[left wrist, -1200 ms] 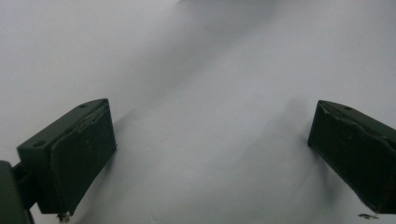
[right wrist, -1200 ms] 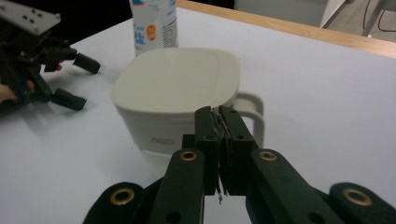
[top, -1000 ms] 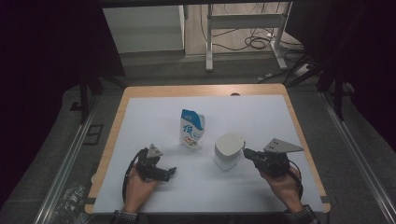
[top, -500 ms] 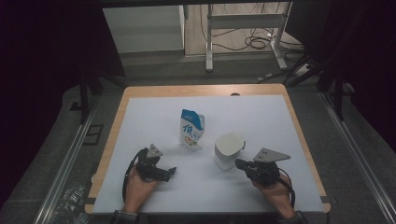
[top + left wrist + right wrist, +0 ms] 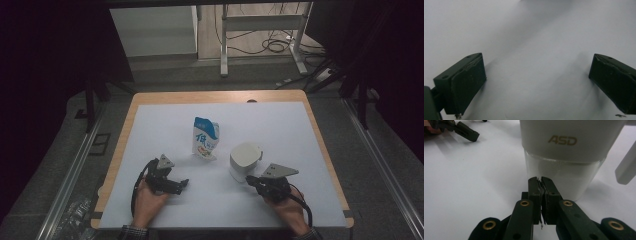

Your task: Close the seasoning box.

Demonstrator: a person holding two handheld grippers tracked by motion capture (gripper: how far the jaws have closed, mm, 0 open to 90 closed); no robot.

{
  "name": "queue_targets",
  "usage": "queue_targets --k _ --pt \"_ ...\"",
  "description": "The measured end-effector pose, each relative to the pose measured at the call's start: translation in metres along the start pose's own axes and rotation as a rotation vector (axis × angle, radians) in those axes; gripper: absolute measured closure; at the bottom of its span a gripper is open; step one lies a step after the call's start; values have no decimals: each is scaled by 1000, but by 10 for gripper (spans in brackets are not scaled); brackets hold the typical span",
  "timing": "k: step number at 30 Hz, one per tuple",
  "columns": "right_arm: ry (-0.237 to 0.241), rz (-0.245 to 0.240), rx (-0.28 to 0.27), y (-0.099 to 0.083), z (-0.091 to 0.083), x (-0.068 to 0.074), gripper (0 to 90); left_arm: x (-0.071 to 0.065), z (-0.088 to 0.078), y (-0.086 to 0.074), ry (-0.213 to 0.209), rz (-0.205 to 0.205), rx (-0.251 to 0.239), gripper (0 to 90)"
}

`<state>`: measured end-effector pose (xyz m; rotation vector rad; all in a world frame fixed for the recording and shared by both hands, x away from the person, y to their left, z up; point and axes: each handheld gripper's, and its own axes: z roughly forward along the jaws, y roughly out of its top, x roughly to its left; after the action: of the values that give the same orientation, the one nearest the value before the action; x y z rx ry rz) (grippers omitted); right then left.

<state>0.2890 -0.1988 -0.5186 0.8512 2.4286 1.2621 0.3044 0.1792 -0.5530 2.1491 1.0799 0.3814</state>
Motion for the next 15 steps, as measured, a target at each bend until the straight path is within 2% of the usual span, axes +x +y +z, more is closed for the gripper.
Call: queue_targets --k 15 --pt "5 -6 16 2 13 4 888 0 0 0 0 -1 0 11"
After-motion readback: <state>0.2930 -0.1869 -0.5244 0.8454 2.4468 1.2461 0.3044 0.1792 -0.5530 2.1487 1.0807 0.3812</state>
